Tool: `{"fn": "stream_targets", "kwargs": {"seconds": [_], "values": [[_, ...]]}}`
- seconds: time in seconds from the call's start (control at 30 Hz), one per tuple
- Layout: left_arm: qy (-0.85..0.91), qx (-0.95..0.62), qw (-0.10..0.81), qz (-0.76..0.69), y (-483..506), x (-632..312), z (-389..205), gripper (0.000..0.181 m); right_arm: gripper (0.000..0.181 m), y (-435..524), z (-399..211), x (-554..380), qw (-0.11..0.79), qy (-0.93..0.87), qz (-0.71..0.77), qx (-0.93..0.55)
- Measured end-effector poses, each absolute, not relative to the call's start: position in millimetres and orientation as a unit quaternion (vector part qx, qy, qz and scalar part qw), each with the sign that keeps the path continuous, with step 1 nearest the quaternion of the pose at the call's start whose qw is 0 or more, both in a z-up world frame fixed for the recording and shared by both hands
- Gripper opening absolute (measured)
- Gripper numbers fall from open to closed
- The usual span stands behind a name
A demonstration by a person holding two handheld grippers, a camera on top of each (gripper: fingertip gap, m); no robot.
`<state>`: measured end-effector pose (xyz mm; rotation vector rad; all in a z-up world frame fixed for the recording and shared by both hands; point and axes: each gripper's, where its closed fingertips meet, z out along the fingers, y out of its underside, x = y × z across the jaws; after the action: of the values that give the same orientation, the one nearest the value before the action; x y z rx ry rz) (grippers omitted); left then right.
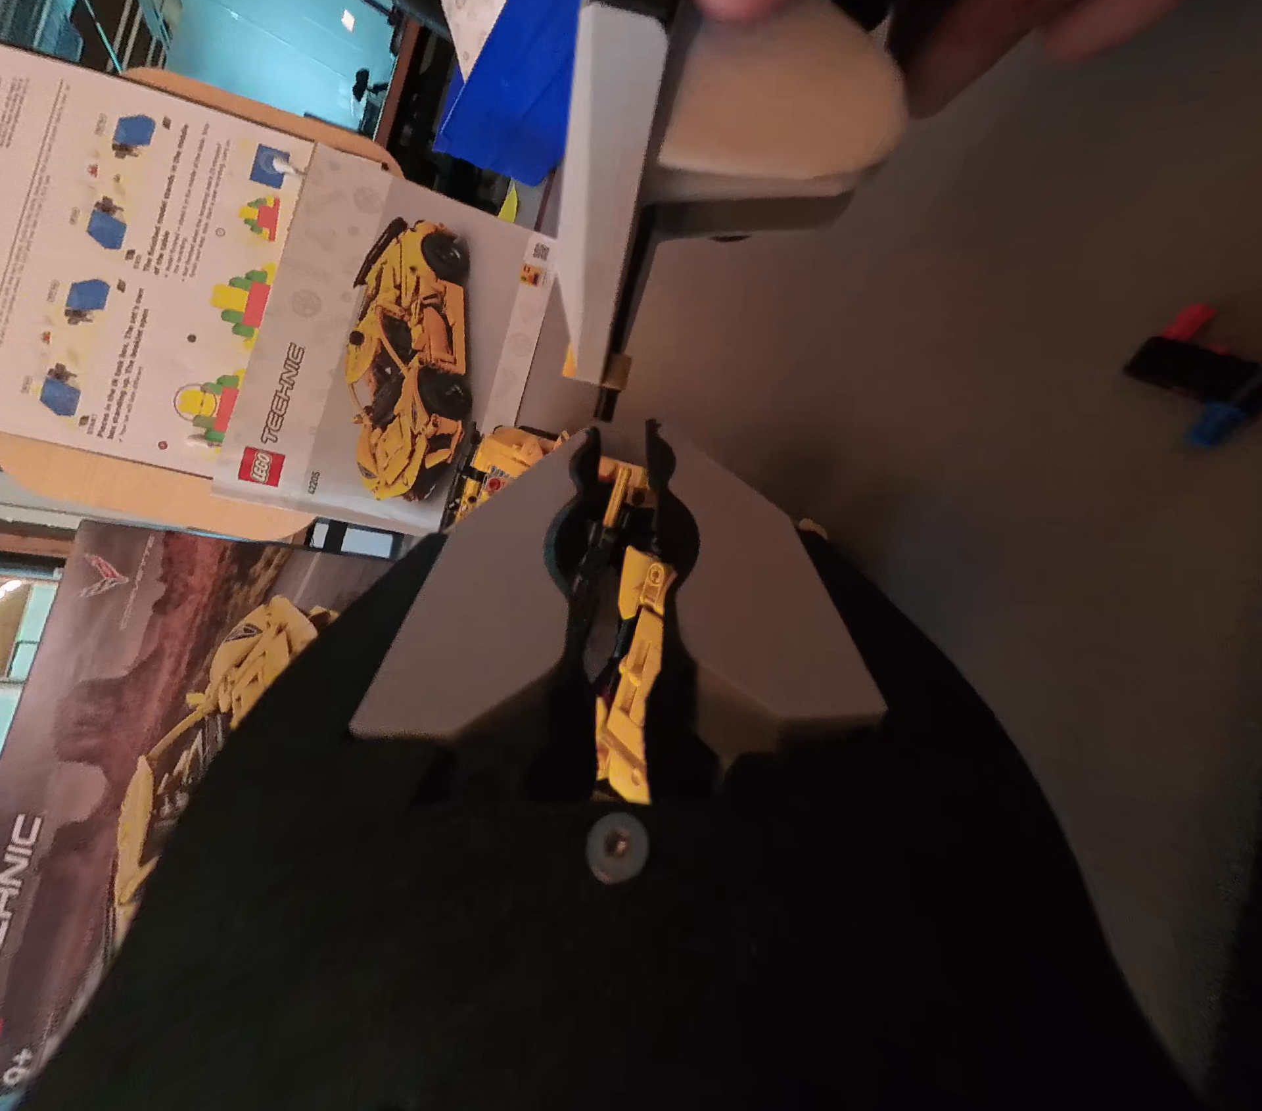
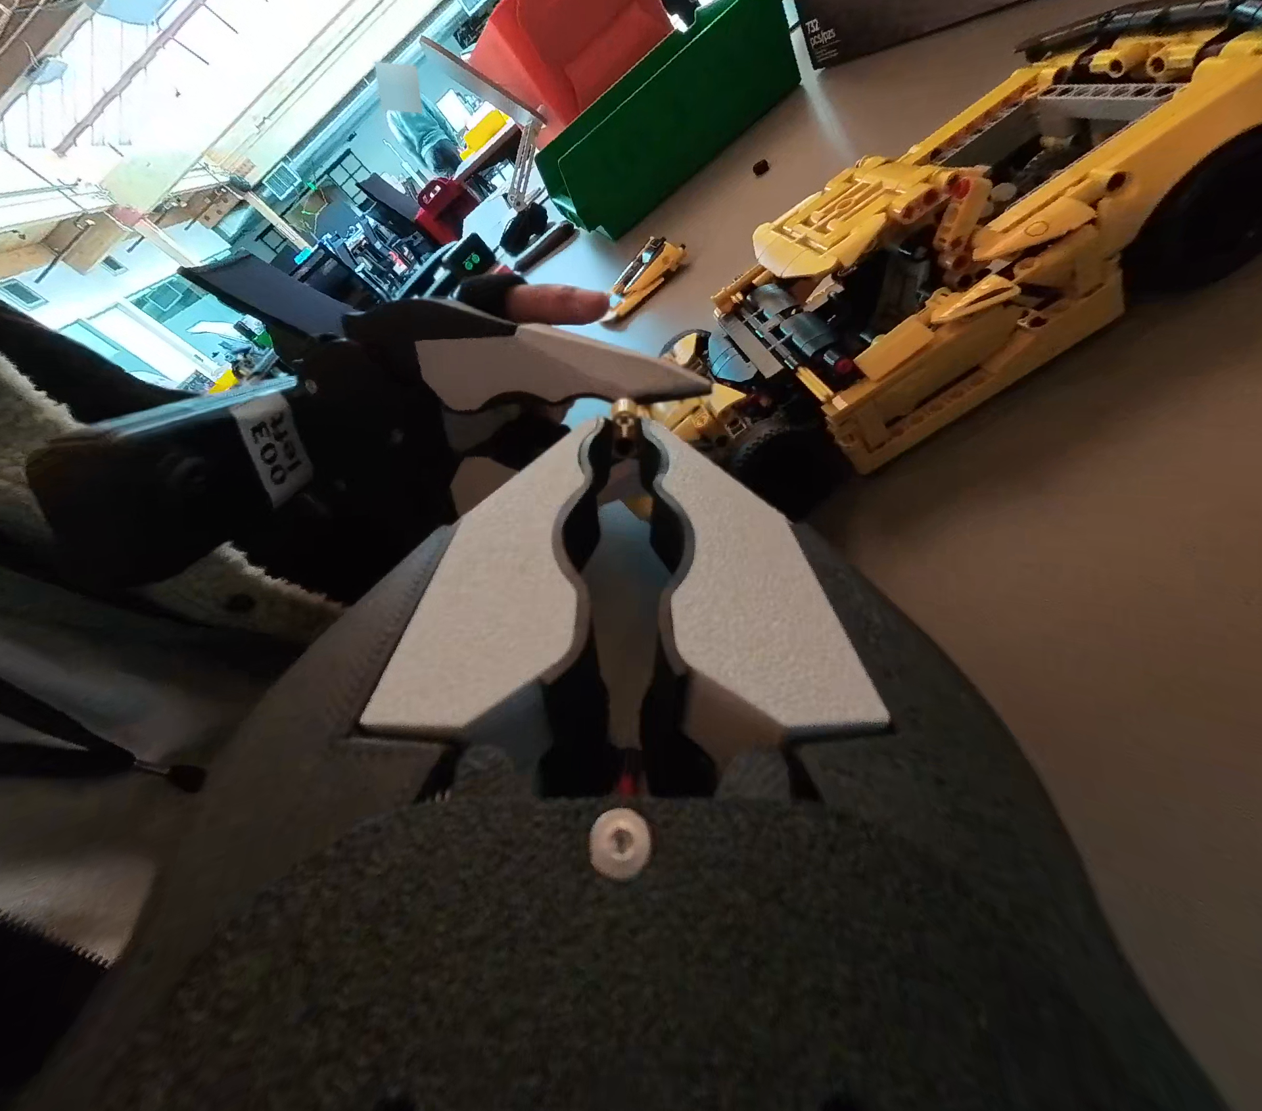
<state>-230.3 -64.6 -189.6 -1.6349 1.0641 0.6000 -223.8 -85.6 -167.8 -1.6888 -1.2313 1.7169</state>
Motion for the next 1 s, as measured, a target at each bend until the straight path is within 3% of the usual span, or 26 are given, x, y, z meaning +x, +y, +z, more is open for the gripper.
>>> {"fn": "stream_targets", "kwargs": {"seconds": [0.1, 0.33, 0.83, 1.0], "values": [[0.447, -0.680, 0.526, 0.246, -64.9, -226.9, -189.6, 0.017, 0.006, -89.9, -171.4, -225.8, 0.209, -0.455, 0.614, -0.610], [0.459, -0.651, 0.533, 0.286, -66.2, -224.0, -183.6, 0.002, 0.006, -91.7, -168.2, -225.5, 0.199, -0.451, 0.625, -0.605], [0.473, -0.639, 0.547, 0.263, -80.5, -217.7, -181.8, 0.001, 0.007, -105.7, -167.2, -211.7, 0.152, -0.479, 0.637, -0.585], [0.414, -0.684, 0.552, 0.235, -79.0, -253.9, -178.3, 0.001, 0.006, -27.4, -143.5, -141.9, 0.217, -0.365, 0.676, -0.602]]}}
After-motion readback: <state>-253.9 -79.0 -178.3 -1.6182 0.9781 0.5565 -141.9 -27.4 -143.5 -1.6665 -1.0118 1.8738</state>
